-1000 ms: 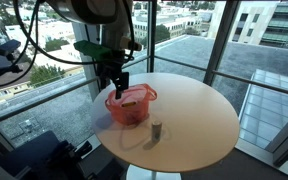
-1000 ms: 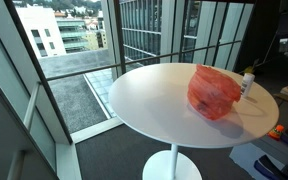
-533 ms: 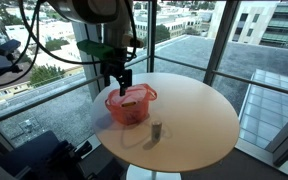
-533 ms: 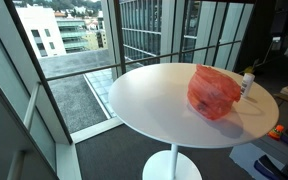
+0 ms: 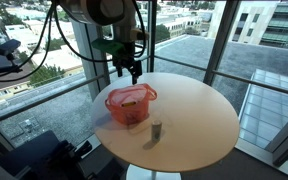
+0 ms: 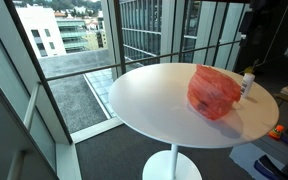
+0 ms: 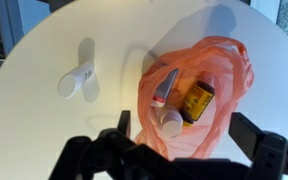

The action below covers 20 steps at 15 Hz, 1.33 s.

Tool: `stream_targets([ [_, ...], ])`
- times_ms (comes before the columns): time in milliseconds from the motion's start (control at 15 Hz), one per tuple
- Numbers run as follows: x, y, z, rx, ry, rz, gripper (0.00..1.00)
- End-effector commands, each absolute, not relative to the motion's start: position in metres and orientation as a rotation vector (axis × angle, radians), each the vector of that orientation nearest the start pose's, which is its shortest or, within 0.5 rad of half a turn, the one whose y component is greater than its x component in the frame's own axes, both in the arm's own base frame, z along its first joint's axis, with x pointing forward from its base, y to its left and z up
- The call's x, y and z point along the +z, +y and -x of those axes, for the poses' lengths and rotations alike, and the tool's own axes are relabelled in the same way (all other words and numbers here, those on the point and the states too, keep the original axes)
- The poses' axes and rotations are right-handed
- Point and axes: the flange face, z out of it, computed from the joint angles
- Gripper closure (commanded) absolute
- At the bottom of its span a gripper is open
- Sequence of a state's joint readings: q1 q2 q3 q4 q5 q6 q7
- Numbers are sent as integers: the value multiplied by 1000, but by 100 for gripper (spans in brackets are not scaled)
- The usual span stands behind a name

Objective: Pick up the mentos container from the orange plastic and put it on the table

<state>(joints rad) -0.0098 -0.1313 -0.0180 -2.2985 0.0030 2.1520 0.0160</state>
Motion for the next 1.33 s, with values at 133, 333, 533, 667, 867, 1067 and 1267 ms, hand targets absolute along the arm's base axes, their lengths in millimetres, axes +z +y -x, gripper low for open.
stream_targets([
  [133,383,12,-521,-88,80,3131,0],
  [333,371,12,-527,-100,95,3131,0],
  [533,366,11,-519,-72,61,3132,0],
  [667,367,11,-519,-73,61,3132,0],
  [867,362,9,-518,-77,-72,3132,0],
  [1067,356,7,-517,-74,-239,3126,0],
  [1267,351,5,-521,-91,-449,3118,0],
])
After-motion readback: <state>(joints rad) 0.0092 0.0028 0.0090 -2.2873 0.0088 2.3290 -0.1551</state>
